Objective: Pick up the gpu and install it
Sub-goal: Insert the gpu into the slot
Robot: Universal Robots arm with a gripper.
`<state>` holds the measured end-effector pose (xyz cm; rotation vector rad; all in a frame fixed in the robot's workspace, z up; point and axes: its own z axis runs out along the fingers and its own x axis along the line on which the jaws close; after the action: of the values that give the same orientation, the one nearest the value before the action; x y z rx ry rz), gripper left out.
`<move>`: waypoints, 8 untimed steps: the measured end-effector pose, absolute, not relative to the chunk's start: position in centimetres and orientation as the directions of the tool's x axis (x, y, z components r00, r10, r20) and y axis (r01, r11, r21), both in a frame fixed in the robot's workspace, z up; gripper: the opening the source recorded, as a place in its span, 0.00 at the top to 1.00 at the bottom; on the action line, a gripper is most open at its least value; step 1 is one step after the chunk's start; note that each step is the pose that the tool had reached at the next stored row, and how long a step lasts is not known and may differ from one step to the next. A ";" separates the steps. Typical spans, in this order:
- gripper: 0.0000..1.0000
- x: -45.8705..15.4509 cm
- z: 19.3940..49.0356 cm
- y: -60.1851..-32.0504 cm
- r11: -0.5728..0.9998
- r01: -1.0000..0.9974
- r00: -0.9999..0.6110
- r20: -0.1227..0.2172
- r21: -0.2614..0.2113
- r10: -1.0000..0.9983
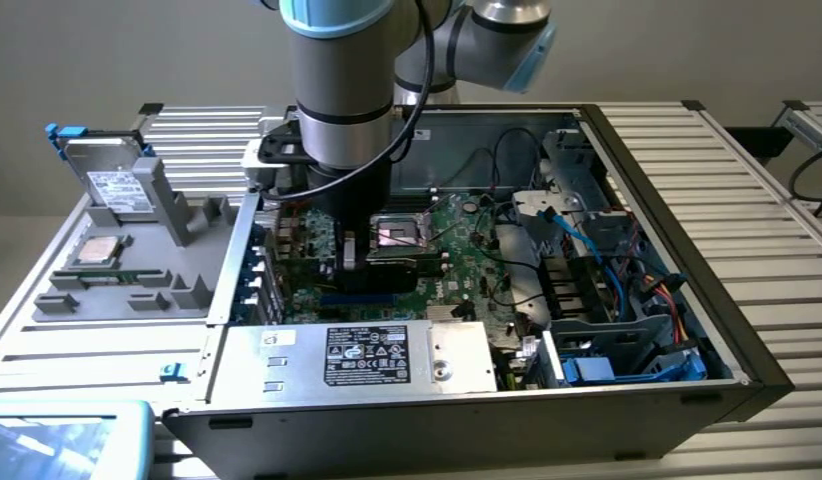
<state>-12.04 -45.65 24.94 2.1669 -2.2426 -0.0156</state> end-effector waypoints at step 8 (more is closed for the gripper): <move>0.72 -12.1 24.9 -45.7 0.034 -0.999 -0.034 0.010 0.023 -0.999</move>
<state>-12.13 -45.65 24.85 2.1668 -2.2425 -0.0146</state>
